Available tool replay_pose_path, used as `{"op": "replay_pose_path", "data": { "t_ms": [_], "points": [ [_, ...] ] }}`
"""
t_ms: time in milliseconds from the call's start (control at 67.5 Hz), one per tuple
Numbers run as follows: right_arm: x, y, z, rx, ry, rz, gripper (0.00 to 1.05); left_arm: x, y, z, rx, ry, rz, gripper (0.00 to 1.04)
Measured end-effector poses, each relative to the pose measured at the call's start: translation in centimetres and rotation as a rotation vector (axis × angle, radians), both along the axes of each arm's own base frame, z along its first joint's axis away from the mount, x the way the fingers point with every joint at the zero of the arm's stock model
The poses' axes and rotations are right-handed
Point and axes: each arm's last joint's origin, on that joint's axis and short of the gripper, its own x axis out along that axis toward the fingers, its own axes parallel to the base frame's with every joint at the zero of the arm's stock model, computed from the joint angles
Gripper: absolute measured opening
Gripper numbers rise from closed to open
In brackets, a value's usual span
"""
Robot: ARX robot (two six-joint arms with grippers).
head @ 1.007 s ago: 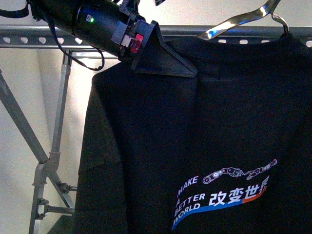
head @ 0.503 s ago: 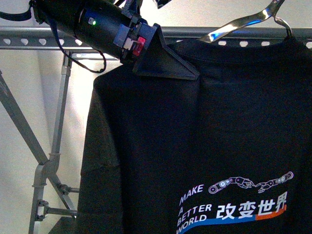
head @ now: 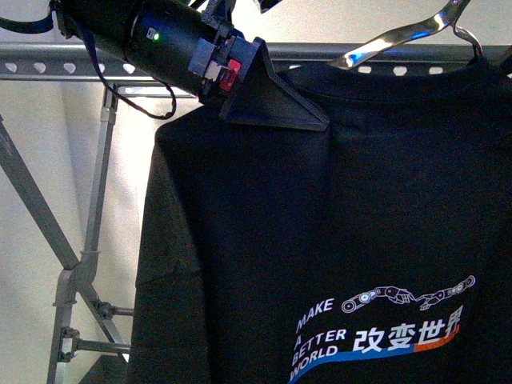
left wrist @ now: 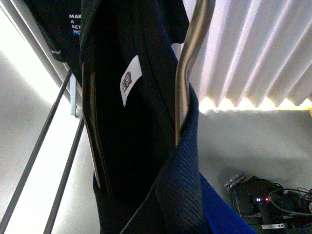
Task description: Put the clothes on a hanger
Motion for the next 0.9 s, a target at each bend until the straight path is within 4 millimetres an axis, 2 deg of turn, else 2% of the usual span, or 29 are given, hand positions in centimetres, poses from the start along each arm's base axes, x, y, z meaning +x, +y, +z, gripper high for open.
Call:
{"op": "replay_pose_path", "data": {
  "t_ms": [59, 252, 503, 681, 903],
  "points": [
    [0.7, -0.1, -0.4, 0.010, 0.014, -0.019, 0.92, 0.0, 0.0, 0.0, 0.000, 0.000, 0.000, 0.04],
    [2.3, -0.6, -2.1, 0.036, 0.061, -0.075, 0.61, 0.0, 0.0, 0.0, 0.001, 0.000, 0.001, 0.04],
    [2.2, -0.8, -2.5, 0.046, 0.054, -0.072, 0.23, 0.0, 0.0, 0.0, 0.002, -0.001, 0.002, 0.04],
    [1.8, -1.0, -3.0, -0.007, 0.024, -0.033, 0.13, 0.0, 0.0, 0.0, 0.002, -0.009, 0.001, 0.06],
    [0.9, -1.6, -3.3, -0.004, 0.023, -0.026, 0.12, -0.2, 0.1, 0.5, -0.016, -0.016, -0.011, 0.40]
  ]
}}
